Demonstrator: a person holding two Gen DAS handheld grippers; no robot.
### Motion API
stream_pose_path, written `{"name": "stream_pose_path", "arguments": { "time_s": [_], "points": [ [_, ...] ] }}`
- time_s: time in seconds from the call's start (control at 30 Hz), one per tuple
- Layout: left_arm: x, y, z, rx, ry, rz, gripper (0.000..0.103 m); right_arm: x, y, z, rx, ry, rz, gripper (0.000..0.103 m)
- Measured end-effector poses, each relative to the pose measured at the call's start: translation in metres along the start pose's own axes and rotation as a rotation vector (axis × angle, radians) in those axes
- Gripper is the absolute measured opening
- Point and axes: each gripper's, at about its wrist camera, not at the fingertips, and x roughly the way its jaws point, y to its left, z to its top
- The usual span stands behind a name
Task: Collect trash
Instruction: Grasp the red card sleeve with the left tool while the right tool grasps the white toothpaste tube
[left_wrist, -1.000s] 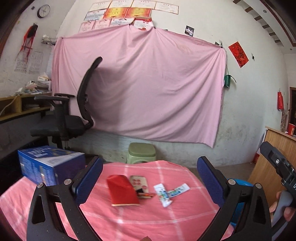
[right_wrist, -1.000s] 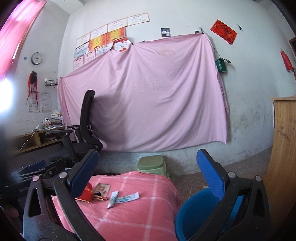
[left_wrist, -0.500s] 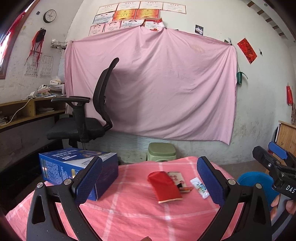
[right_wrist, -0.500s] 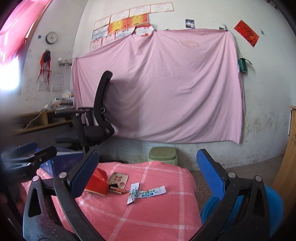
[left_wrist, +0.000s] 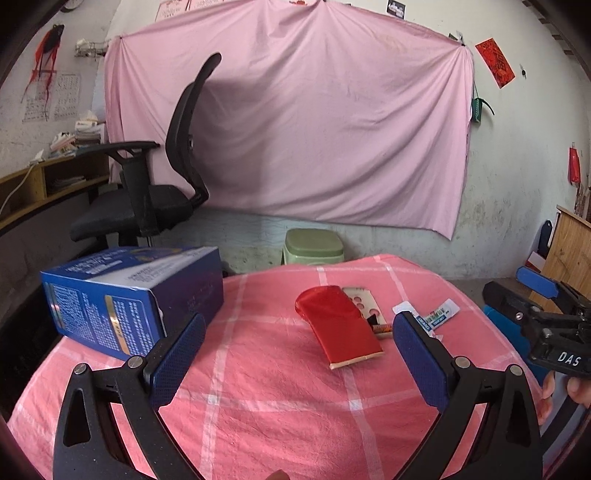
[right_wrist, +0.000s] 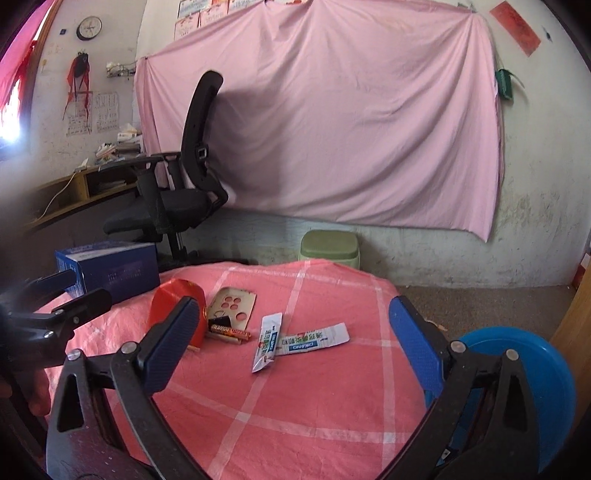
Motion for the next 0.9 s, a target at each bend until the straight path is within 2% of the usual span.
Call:
{"name": "stream_pose_path", "arguments": {
  "time_s": [0.1,0.17,0.3,0.33,0.47,0.67,0.77,0.9],
  "points": [
    [0.013,0.004,-0.001,-0.019,0.057,-0.022,0.098,0.016,0.004,-0.002,-0.017,0.079,0.016,0.103],
    [0.021,0.008,0.000,-0.038,0.092,-0.039,0.095,0.024,0.005,-0.003,-0.022,0.123,0.032,0.097],
    [0.041,0.015,0.000,-0.087,0.191,-0.077,0.072,0.044,0.006,-0.007,-0.023,0.237,0.050,0.088],
    [0.047,0.017,-0.001,-0.100,0.220,-0.089,0.066,0.048,0.007,-0.007,-0.023,0.259,0.053,0.083],
    [0.063,0.019,-0.004,-0.130,0.298,-0.122,0.054,0.062,0.008,-0.012,-0.029,0.348,0.078,0.071],
    [0.068,0.016,-0.004,-0.138,0.326,-0.158,0.051,0.078,0.016,-0.017,-0.059,0.443,0.101,0.058],
    [0.070,0.011,-0.003,-0.122,0.342,-0.182,0.043,0.082,0.019,-0.018,-0.064,0.462,0.117,0.052],
    [0.076,0.008,-0.004,-0.139,0.372,-0.235,0.025,0.084,0.019,-0.018,-0.053,0.473,0.133,0.042]
  ]
}}
